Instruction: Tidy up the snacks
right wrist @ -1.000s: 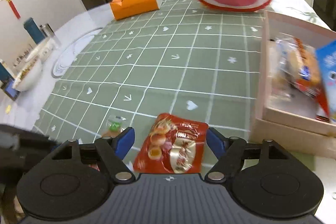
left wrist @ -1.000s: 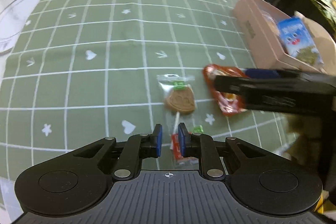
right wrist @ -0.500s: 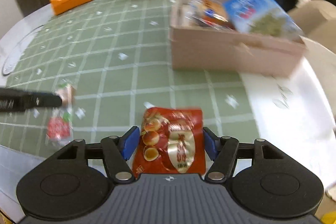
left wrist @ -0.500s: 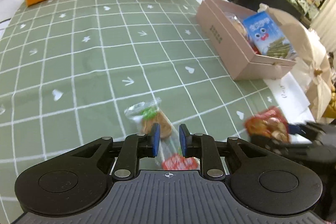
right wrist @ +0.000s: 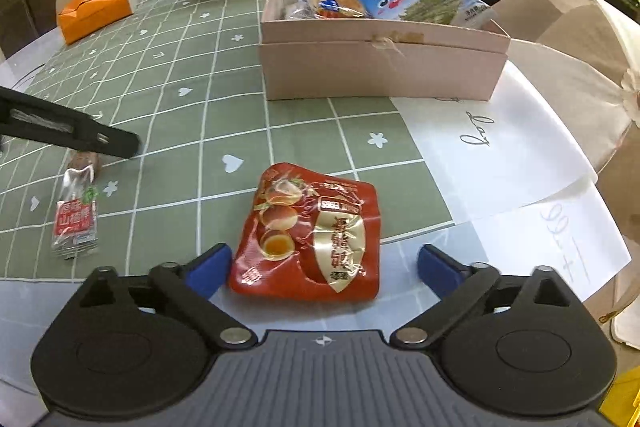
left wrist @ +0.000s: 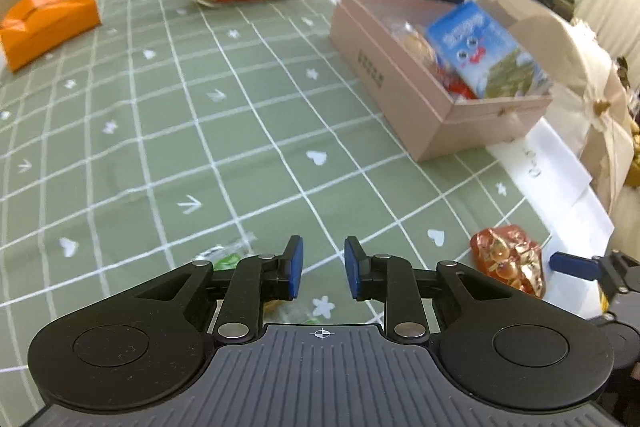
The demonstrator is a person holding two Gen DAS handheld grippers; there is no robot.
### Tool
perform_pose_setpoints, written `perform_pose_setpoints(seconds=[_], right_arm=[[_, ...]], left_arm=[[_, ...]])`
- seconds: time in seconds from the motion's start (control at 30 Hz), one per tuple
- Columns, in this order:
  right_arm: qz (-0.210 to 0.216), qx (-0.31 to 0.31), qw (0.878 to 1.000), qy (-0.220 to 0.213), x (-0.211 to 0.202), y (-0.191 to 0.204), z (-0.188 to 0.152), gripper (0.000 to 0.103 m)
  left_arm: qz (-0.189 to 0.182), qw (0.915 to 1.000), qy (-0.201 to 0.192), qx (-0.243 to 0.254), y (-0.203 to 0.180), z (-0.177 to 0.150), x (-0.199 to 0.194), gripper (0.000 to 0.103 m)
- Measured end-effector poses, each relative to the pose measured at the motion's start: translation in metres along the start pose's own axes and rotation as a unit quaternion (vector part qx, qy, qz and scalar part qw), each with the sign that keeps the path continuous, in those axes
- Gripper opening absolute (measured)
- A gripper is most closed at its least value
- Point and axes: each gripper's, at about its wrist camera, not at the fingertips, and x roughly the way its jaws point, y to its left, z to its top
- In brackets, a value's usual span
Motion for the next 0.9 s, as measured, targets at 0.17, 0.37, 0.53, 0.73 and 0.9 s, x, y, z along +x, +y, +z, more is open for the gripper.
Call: perform_pose_setpoints(seconds=[0.17,0.37,0.53,0.73,0.9], right_arm=[[0.008,-0.011,1.000,0.007,0.001,-0.001,0.005,0.103],[0.014,-0.020,1.000,-0.009,0.007,0.000,0.008,0.103],[0.023,-0.032,0.999,-0.023,0.009,-0.001,0.007,0.103],[0.025,-0.036,0.998,-0.047,0.007,-0.002,0.001,0.103],[0.029,-0.038,0.997,-0.057,0.005,-0.003,-0.003,0.103]], left_arm=[[0.044,0.9976,-0.005,-0.053,0.030,-0.012,-0.029,0.027],[0.060,0.9905,0.033,-0.119,0.040,-0.021,-0.016,0.028],[0.052,0.9967,0.026,-0.057,0.006,-0.012,0.010,0.049],[0.078,0.9963,0.026,-0.026,-0.011,-0.002,0.022,0.052],[0.098,0.9949,0.022,0.000,-0.019,0.005,0.033,0.057]])
